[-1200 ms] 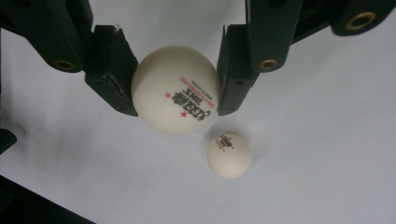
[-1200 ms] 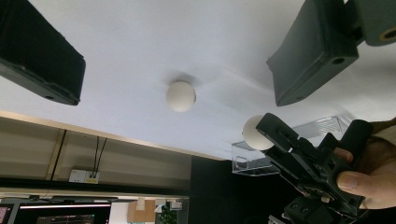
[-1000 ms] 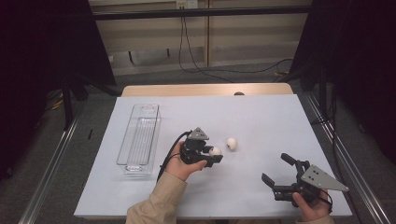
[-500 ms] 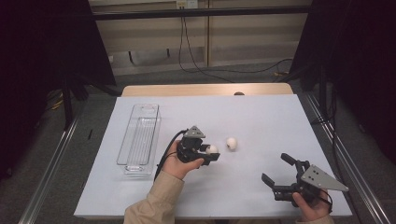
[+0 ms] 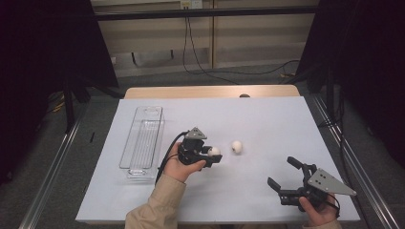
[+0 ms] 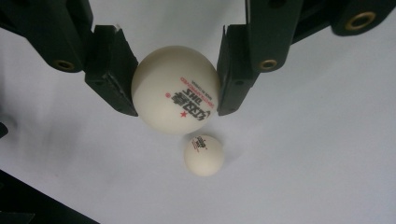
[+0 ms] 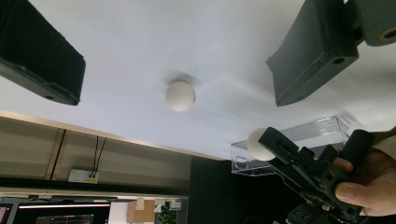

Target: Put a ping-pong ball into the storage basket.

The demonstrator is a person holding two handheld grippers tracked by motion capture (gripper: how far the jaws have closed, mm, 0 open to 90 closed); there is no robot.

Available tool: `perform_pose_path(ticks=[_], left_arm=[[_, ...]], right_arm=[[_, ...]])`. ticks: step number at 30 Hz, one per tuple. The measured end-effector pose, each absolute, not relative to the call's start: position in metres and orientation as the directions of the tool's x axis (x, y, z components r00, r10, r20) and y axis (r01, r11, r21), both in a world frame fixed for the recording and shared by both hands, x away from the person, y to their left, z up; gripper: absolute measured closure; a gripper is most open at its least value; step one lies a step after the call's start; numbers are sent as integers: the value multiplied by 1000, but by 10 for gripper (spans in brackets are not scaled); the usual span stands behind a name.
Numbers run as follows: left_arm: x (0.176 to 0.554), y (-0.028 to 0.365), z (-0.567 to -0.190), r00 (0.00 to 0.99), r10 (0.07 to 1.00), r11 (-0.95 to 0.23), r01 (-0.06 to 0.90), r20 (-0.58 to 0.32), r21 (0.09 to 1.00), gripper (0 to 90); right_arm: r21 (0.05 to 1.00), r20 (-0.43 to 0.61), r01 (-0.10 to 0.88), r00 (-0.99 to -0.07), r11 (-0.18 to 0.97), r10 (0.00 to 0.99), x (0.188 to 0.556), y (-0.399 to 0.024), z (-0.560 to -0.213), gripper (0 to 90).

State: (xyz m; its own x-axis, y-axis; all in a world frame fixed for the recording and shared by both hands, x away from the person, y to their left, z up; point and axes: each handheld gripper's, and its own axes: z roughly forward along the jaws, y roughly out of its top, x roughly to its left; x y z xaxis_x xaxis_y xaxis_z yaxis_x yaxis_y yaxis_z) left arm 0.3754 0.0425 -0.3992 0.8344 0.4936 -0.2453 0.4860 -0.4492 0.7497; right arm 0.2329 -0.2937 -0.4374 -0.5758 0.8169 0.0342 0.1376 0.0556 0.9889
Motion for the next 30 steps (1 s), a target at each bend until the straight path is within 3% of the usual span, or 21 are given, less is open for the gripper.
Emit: perform_pose_path(ticks=[30], left_arm=[[381,59,-393,809,531,-422,510,-252,750,510]], right_arm=[[989,34,137,-575,55,817,233,-294,-437,24]])
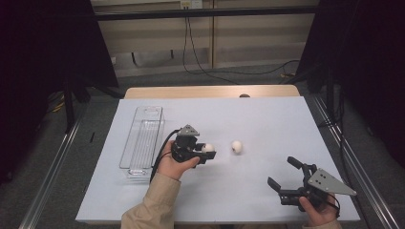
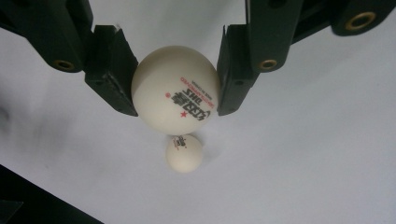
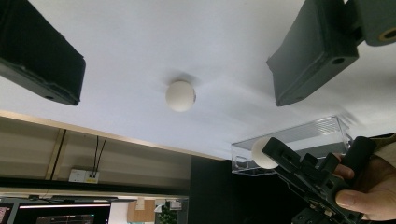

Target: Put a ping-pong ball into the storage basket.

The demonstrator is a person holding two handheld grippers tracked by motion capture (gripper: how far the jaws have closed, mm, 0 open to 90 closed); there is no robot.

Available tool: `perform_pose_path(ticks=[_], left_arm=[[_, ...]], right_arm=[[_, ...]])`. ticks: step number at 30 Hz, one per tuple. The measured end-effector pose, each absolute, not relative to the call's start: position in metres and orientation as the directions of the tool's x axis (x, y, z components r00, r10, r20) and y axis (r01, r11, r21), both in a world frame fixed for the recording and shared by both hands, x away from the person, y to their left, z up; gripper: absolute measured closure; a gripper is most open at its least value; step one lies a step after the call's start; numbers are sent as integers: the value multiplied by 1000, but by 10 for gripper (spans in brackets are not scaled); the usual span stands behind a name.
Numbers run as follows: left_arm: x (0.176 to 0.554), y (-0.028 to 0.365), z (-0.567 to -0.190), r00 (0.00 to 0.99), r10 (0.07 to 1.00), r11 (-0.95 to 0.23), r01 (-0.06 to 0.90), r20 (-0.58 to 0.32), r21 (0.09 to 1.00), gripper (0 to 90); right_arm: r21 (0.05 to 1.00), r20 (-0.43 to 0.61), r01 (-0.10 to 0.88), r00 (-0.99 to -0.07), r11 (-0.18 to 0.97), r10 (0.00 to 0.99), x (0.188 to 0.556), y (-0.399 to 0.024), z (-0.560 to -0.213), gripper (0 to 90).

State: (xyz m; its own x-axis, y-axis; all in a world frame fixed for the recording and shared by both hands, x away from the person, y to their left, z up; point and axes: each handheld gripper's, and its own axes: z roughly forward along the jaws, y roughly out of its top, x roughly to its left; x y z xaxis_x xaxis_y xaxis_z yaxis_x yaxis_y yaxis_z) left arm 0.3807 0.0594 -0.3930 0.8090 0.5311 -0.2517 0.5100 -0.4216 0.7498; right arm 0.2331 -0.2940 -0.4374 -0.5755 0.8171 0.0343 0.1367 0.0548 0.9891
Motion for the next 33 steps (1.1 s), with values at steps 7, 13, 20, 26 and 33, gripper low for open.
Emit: perform_pose_path(ticks=[7,13,20,26,33], left_arm=[[381,62,-392,803,541,-416,514,-251,750,510],[382,65,-391,800,547,-417,516,-246,749,510],[383,69,-389,792,558,-408,522,-248,749,510],[384,71,-389,787,566,-401,525,-248,751,510],[384,74,-388,786,567,-405,527,-247,747,510]], right_arm=[[989,33,135,-576,55,816,233,-294,-437,24],[989,33,136,-576,55,817,233,-294,-437,24],[989,33,135,-576,55,817,233,-294,-437,24],[989,33,135,-576,55,817,233,-294,-437,24],[989,33,135,-577,55,816,233,-294,-437,24]])
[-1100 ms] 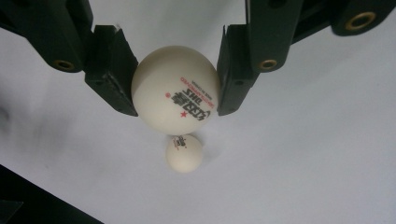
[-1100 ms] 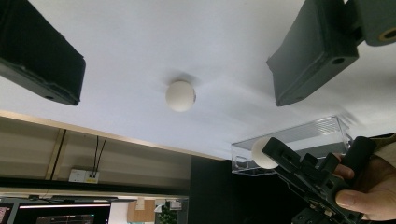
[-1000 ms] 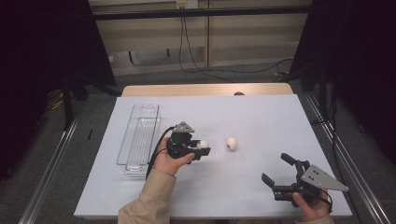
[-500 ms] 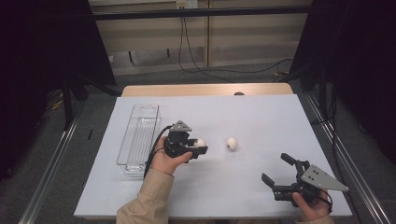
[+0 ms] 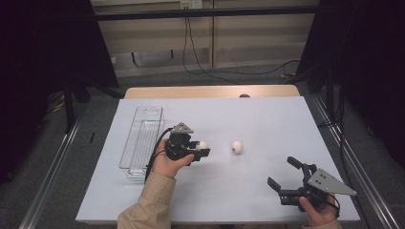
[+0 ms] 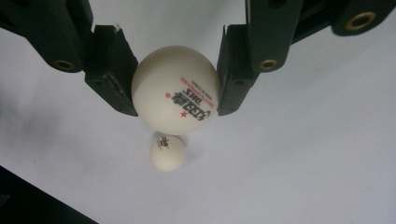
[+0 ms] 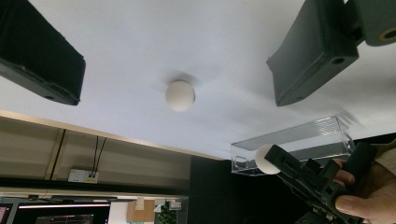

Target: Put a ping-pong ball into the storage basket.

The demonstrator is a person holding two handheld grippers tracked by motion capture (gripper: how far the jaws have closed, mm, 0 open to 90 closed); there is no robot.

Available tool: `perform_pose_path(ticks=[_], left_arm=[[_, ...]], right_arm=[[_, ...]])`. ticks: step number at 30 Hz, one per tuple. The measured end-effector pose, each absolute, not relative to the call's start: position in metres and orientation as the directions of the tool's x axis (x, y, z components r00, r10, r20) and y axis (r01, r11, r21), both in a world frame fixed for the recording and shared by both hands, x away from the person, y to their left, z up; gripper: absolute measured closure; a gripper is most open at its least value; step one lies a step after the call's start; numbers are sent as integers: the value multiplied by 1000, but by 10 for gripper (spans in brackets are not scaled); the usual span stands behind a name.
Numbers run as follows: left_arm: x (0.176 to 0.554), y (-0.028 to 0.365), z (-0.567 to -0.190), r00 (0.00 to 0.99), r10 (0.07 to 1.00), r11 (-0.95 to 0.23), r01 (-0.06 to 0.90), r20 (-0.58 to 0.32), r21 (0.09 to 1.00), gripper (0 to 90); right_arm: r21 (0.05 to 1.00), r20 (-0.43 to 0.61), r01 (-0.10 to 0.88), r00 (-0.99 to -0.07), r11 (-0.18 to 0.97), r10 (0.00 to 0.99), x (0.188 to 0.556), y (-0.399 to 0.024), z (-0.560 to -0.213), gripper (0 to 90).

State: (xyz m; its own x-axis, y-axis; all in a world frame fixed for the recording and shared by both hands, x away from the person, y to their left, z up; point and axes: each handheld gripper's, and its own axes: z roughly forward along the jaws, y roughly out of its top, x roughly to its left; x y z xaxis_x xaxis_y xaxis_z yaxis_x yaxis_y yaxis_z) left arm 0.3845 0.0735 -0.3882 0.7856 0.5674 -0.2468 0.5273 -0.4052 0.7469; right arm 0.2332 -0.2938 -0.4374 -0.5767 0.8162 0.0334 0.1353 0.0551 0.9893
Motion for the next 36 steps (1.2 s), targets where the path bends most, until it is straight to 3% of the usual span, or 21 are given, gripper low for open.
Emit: perform_pose_path(ticks=[36], left_arm=[[389,91,-385,755,605,-381,553,-253,741,510]], right_arm=[[989,34,137,-578,56,816,233,-294,-437,24]])
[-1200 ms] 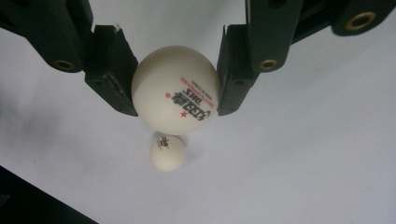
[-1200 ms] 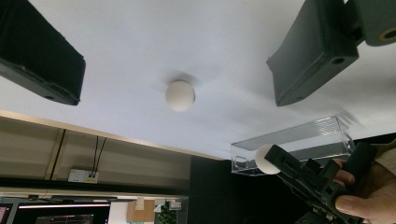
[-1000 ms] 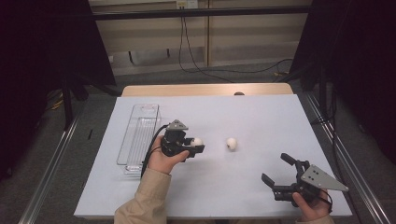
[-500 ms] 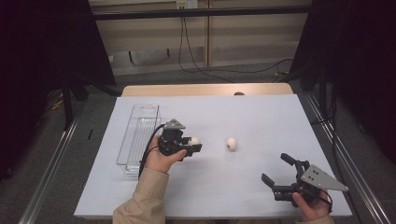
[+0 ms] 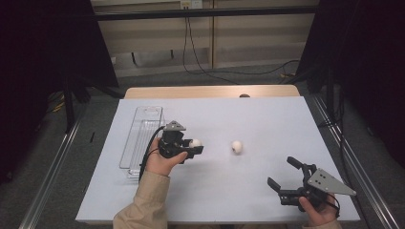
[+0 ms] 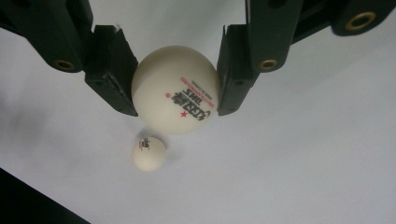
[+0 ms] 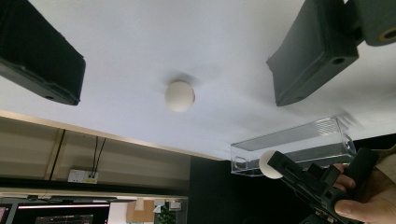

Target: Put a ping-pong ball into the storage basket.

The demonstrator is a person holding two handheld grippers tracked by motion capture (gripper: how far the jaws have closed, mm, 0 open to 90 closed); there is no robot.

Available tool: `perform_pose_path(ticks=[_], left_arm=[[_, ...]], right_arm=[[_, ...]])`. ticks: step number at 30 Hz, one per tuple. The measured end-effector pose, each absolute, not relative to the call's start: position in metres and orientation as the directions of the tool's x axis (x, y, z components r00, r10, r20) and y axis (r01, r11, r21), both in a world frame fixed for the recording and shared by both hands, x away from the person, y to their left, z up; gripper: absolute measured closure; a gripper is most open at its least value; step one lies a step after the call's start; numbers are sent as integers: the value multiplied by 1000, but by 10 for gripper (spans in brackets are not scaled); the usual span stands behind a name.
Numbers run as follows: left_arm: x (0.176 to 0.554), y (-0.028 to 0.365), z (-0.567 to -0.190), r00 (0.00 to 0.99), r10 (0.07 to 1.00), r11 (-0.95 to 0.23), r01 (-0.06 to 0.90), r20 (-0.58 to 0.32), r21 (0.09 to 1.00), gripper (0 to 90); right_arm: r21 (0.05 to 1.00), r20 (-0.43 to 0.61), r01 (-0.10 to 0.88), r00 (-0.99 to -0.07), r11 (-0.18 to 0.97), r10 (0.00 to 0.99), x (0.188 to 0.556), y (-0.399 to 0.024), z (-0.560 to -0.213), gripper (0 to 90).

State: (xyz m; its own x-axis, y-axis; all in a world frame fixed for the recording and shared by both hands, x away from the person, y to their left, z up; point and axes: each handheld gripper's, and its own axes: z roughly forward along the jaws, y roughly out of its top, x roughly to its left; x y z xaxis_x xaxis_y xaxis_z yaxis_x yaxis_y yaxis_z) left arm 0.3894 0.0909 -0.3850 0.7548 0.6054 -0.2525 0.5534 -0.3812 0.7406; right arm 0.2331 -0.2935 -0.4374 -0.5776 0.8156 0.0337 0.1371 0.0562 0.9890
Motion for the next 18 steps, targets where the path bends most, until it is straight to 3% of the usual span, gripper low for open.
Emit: perform_pose_path(ticks=[18], left_arm=[[391,102,-382,734,630,-360,564,-253,743,510]], right_arm=[[989,33,137,-577,56,816,233,-293,-437,24]])
